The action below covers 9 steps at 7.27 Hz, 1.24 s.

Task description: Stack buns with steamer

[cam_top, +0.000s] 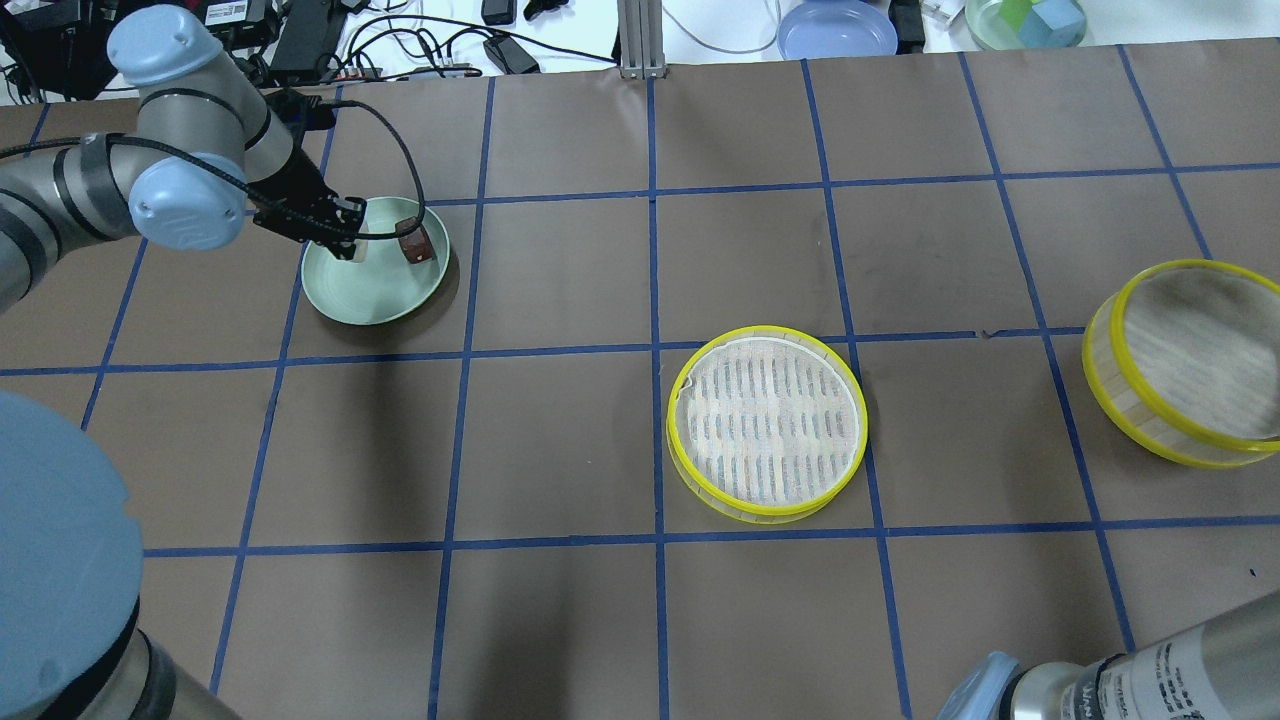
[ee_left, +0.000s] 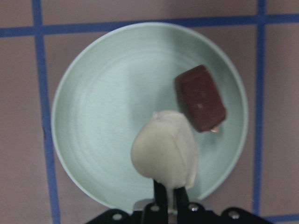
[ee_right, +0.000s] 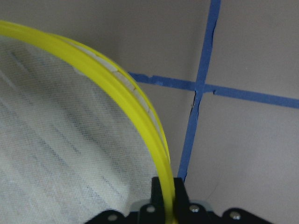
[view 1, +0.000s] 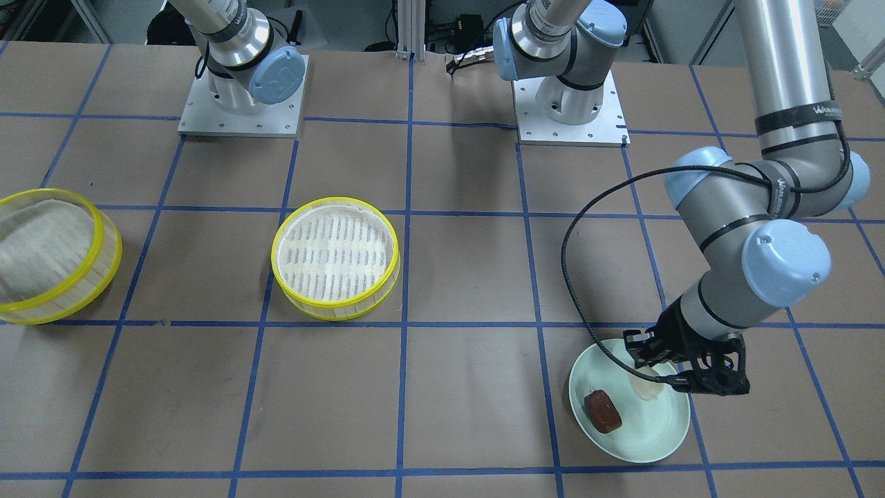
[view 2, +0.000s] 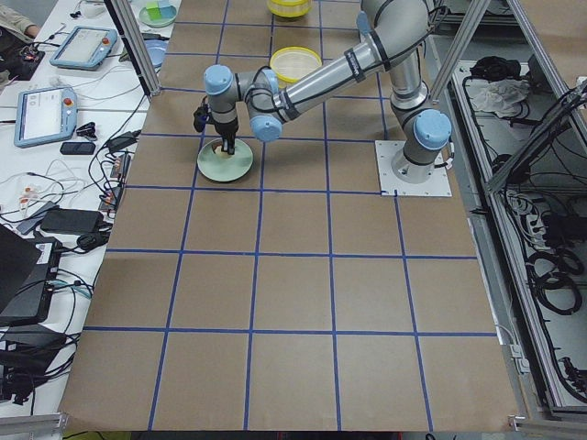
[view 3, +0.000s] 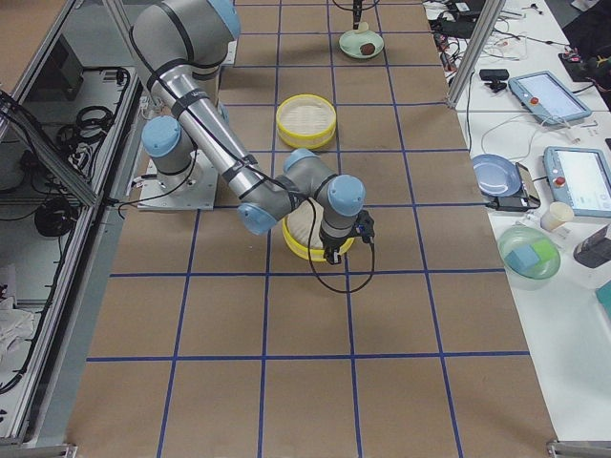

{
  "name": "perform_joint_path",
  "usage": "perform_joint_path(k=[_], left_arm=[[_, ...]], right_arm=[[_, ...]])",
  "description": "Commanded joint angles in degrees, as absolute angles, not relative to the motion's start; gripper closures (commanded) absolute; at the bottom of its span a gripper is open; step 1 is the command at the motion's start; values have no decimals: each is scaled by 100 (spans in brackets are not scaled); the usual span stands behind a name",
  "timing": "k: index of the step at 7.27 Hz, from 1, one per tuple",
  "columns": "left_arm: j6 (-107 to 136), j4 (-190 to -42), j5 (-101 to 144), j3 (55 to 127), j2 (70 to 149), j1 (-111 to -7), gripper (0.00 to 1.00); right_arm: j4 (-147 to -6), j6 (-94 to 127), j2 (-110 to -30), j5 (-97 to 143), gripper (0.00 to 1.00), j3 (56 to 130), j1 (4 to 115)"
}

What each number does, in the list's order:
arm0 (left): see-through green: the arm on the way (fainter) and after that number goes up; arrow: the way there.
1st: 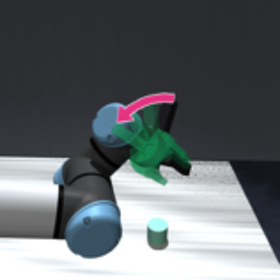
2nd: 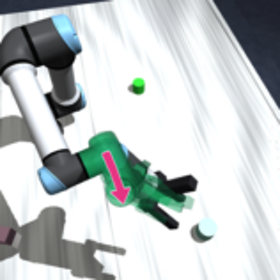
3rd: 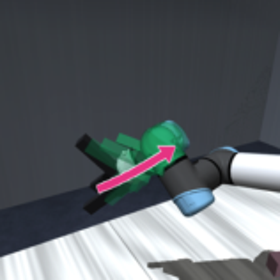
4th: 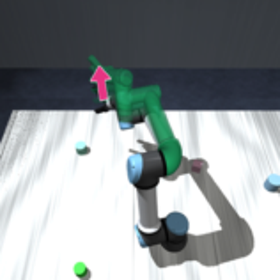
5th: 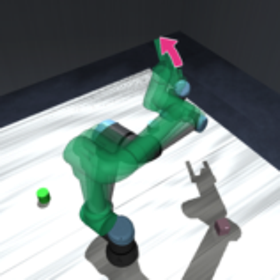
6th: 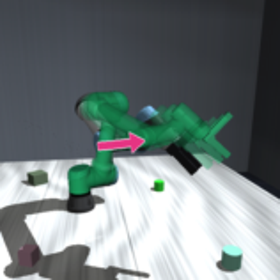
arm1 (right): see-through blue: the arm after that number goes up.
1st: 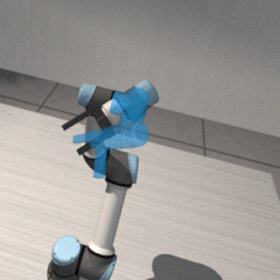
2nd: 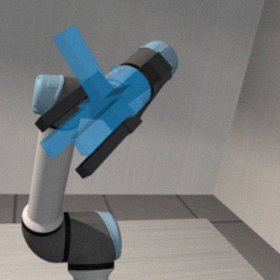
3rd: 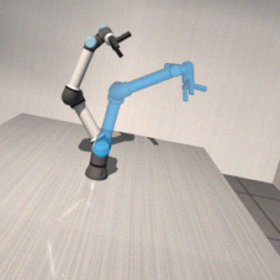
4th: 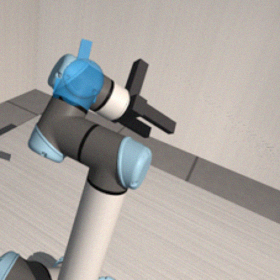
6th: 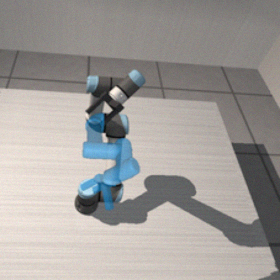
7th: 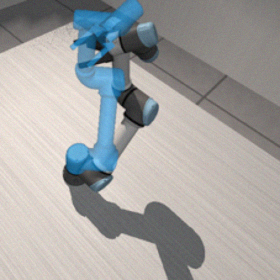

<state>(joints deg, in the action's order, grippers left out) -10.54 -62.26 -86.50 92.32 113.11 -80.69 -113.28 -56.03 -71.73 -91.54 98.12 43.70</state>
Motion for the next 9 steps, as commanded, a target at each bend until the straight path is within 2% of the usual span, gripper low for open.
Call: perform_joint_path(k=[1,3,5,9], left_arm=[[590,-6539,-8054,9211,10663,-9249,100],[2102,-6461,-7290,9228,10565,-10261,100],[2600,-6556,-6405,9412,10617,-10931,100],[3337,-6548,-6249,10149,10758,-11531,100]], right_arm=[[-10567,-5572,-7968,-9149,100,9774,4377],[-9777,-5450,-8401,-9158,100,9450,4647],[-9519,-4907,-8647,-9193,100,9325,5340],[-9466,-4509,-8640,-9404,100,9343,5537]])
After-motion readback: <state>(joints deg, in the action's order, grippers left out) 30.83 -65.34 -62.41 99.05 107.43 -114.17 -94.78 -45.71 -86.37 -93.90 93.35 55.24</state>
